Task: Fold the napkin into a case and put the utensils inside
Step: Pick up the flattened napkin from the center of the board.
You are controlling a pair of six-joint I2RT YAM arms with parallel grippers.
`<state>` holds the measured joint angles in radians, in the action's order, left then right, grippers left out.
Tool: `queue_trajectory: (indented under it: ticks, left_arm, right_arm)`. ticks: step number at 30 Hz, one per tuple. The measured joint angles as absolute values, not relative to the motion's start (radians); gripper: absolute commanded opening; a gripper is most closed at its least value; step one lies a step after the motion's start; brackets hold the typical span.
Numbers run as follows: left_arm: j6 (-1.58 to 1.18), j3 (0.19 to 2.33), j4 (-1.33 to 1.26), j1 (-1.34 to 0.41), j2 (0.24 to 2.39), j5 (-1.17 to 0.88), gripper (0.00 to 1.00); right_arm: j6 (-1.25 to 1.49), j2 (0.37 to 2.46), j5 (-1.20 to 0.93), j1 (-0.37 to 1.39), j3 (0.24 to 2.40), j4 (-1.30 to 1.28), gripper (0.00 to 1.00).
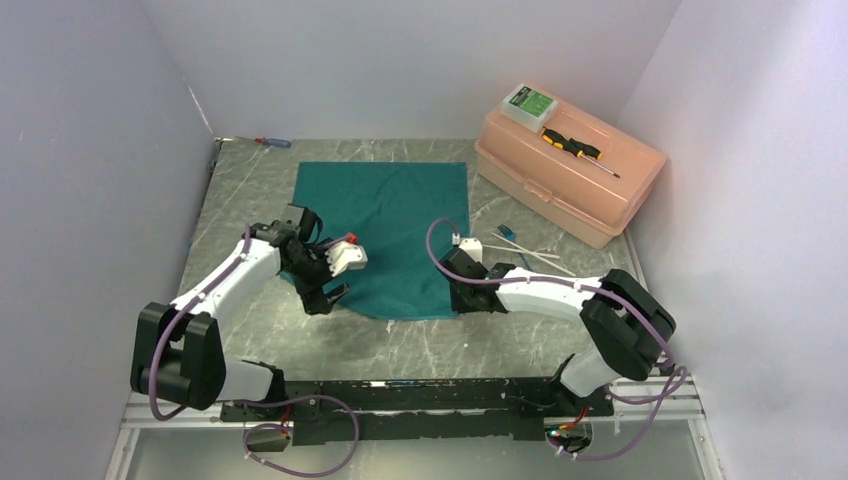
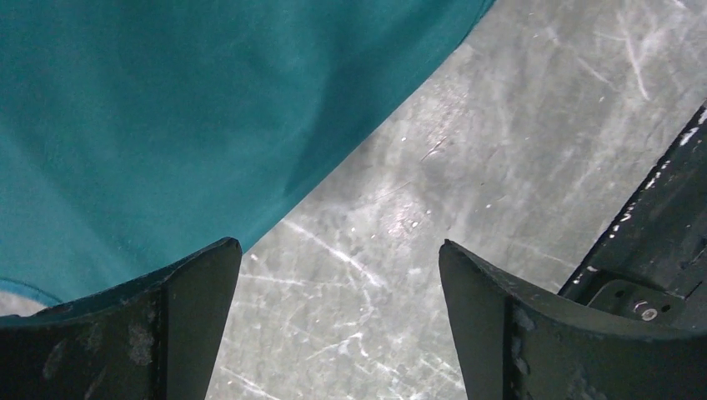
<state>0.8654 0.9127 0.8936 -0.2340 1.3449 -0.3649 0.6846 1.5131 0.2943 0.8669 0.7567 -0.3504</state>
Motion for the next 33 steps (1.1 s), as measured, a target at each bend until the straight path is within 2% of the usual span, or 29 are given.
queue_trajectory:
  ticks: [8,18,27,33]
  left_arm:
    - [0.78,0.866,0.801,-0.361,1.331,-0.318,0.94]
    - [0.553,0.837,0.638,-0.698,1.353,-0.165,0.91]
    - [0.443,0.791,0.508,-0.767,1.431,-0.074,0.93]
    - [0.443,0.733,0.467,-0.742,1.42,-0.035,0.93]
  right_arm:
    - [0.67,1.512,0.247,0.787,0.804,-0.377,0.0]
    - [0.654,1.504,0.187,0.738,0.993,-0.442,0.0]
    - [0.659,1.531,0.154,0.693,1.015,-0.479,0.0]
    - [0.658,1.541,0.146,0.64,1.018,-0.478,0.0]
